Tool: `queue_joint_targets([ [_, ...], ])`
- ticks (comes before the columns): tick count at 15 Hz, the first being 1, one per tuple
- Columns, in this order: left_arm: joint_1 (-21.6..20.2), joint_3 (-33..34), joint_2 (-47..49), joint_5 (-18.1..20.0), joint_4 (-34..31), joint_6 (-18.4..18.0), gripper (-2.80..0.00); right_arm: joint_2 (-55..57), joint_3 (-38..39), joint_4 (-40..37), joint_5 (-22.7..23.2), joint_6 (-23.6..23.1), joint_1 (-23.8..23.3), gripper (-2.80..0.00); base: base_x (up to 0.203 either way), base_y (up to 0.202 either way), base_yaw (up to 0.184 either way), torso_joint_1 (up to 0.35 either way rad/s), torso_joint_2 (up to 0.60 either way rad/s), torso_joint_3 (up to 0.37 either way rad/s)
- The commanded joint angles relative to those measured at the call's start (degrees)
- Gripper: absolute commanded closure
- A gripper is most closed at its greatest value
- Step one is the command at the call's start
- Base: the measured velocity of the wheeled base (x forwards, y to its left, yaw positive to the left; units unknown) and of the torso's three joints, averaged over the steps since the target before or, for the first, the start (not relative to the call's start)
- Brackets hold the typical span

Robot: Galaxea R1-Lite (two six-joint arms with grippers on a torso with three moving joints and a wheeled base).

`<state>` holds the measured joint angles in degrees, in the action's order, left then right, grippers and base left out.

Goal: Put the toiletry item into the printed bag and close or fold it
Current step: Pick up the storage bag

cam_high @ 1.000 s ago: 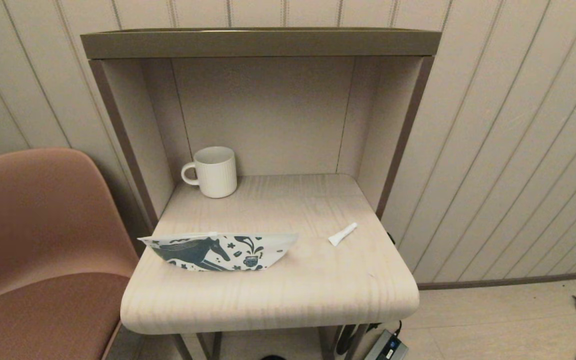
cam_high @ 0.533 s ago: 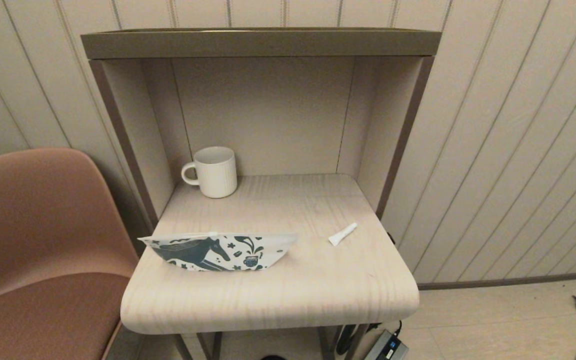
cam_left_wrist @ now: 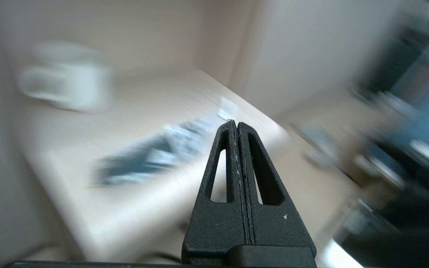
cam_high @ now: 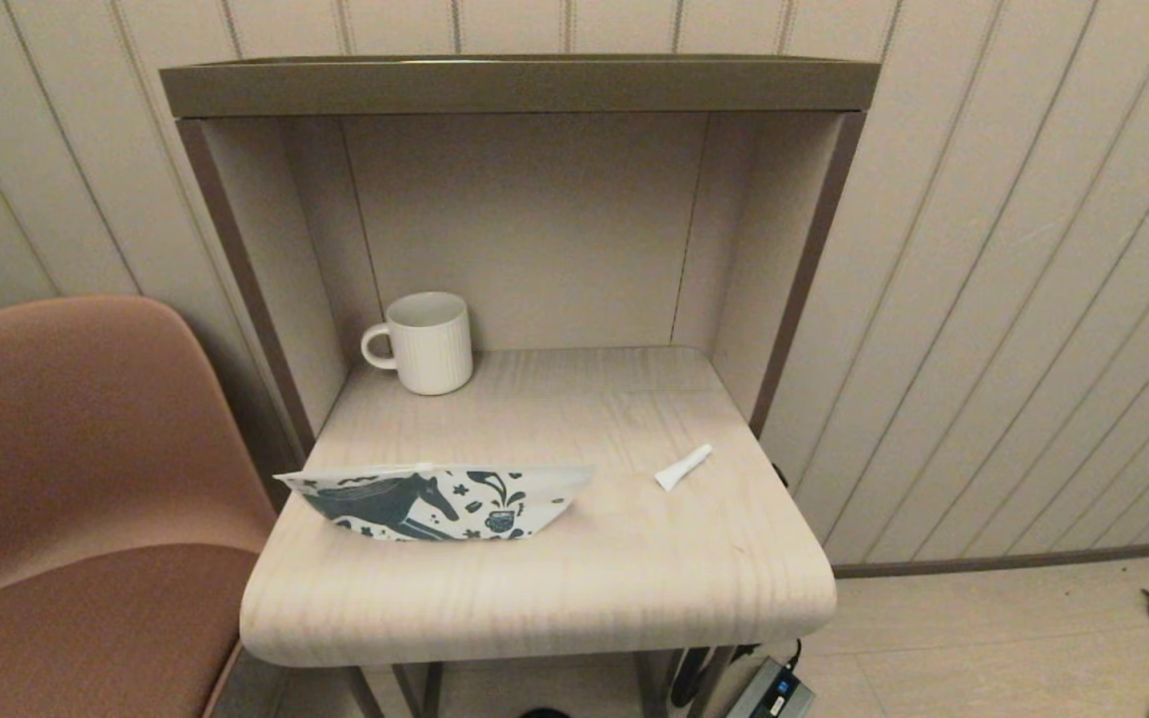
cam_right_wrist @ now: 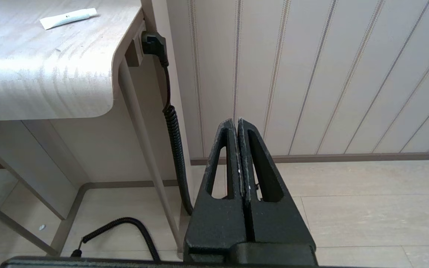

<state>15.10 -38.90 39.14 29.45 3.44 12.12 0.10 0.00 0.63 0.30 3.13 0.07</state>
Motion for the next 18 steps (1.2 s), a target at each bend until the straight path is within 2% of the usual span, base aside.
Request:
queue_joint_targets([
  [1,1.0,2.9,7.6,3.4,2.5,-0.7,0.00,0.0,0.0,0.1,0.0,0.0,0.0,0.00,0.000,0.000,0.000,0.000,0.00,0.000],
  [2,-0.2,6.2,9.0,3.8,5.7,-3.1,0.00,0.0,0.0,0.1,0.0,0.0,0.0,0.00,0.000,0.000,0.000,0.000,0.00,0.000],
  [4,-6.3,11.2,12.8,6.4,11.1,-9.6,0.00,0.0,0.0,0.1,0.0,0.0,0.0,0.00,0.000,0.000,0.000,0.000,0.00,0.000],
  [5,-9.9,12.5,13.4,8.4,12.1,-11.0,0.00,0.0,0.0,0.1,0.0,0.0,0.0,0.00,0.000,0.000,0.000,0.000,0.00,0.000],
  [7,-20.8,13.9,13.0,13.2,13.5,-13.1,0.00,0.0,0.0,0.1,0.0,0.0,0.0,0.00,0.000,0.000,0.000,0.000,0.00,0.000],
  [9,-30.7,15.1,14.1,19.5,15.4,-17.4,0.00,0.0,0.0,0.1,0.0,0.0,0.0,0.00,0.000,0.000,0.000,0.000,0.00,0.000],
  [10,-32.5,15.8,16.4,20.7,16.2,-20.1,0.00,0.0,0.0,0.1,0.0,0.0,0.0,0.00,0.000,0.000,0.000,0.000,0.00,0.000],
  [14,-33.3,17.9,28.6,26.4,20.4,-33.4,0.00,0.0,0.0,0.1,0.0,0.0,0.0,0.00,0.000,0.000,0.000,0.000,0.00,0.000],
  [16,-33.8,18.2,34.3,29.5,21.3,-42.8,0.00,0.0,0.0,0.1,0.0,0.0,0.0,0.00,0.000,0.000,0.000,0.000,0.00,0.000],
  [18,-36.0,17.2,38.3,34.7,21.6,-47.8,0.00,0.0,0.0,0.1,0.0,0.0,0.0,0.00,0.000,0.000,0.000,0.000,0.00,0.000],
])
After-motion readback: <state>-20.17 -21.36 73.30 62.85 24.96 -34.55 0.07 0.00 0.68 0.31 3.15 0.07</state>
